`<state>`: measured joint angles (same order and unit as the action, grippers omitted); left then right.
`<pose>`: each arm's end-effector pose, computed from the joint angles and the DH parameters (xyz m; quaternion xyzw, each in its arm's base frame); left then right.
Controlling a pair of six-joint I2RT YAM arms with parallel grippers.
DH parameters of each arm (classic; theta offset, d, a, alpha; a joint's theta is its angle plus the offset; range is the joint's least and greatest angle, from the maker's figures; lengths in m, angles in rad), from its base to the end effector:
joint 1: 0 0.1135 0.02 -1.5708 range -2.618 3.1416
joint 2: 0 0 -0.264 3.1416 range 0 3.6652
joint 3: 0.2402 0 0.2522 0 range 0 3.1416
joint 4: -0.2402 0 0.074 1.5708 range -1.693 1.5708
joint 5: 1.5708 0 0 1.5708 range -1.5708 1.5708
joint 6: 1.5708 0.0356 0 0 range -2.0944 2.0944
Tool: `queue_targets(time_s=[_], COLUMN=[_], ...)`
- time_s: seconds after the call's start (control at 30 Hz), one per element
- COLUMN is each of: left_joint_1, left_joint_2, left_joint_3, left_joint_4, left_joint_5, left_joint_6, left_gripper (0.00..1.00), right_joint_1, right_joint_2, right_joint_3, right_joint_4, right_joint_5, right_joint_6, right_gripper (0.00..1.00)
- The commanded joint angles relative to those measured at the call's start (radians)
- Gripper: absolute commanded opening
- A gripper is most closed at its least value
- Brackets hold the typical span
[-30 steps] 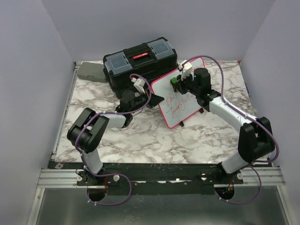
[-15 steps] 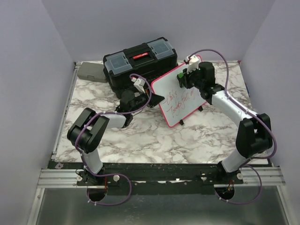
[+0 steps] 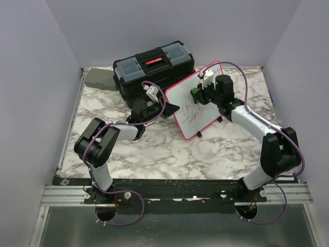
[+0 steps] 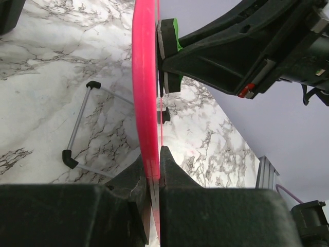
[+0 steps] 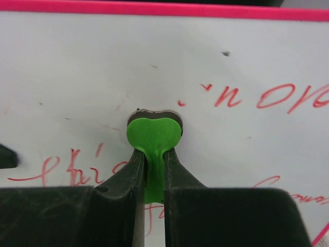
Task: Erase the whiteboard
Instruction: Erase the whiteboard at the whiteboard stand.
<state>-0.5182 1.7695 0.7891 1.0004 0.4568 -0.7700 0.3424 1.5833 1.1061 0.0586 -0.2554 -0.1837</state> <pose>0.3086 -0.1941 0.2043 0.0748 0.6967 -0.5444 0.4611 0.3432 0.1319 0.2742 -0.2833 0.7851 0.1493 0.5302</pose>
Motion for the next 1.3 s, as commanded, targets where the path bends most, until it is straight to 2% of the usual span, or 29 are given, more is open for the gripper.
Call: queue_targets(time_s=[0.0, 0.17, 0.4, 0.6, 0.8, 0.9, 1.1, 1.27], left_joint_1=[-0.019, -0.019, -0.019, -0.019, -0.017, -0.017, -0.017, -0.017], left_joint_2=[0.016, 0.006, 0.004, 0.009, 0.022, 0.024, 0.02, 0.018], left_joint_3=[0.001, -0.003, -0.008, -0.01, -0.001, -0.001, 0.0, -0.002], left_joint_4=[0.037, 0.026, 0.024, 0.033, 0.041, 0.039, 0.03, 0.028], left_joint_5=[0.092, 0.094, 0.1, 0.102, 0.105, 0.105, 0.103, 0.106], left_joint_6=[0.043, 0.054, 0.063, 0.06, 0.054, 0.054, 0.055, 0.055], left_gripper=[0.0, 0.0, 0.0, 0.0, 0.0, 0.0, 0.0, 0.0], right_joint_1=[0.054, 0.053, 0.031, 0.006, 0.021, 0.044, 0.046, 0.026], right_joint_2=[0.02, 0.072, 0.087, 0.063, 0.01, -0.006, 0.002, 0.036], right_joint_3=[0.068, 0.17, 0.119, 0.035, -0.045, -0.054, 0.008, 0.088], right_joint_4=[-0.008, -0.017, -0.017, -0.016, -0.011, 0.01, 0.118, 0.118], right_joint_5=[-0.094, 0.028, 0.136, 0.127, -0.041, -0.065, 0.034, 0.1], right_joint_6=[0.045, 0.065, 0.029, 0.016, -0.026, -0.031, 0.036, 0.03], right_gripper=[0.01, 0.01, 0.01, 0.01, 0.01, 0.01, 0.01, 0.01])
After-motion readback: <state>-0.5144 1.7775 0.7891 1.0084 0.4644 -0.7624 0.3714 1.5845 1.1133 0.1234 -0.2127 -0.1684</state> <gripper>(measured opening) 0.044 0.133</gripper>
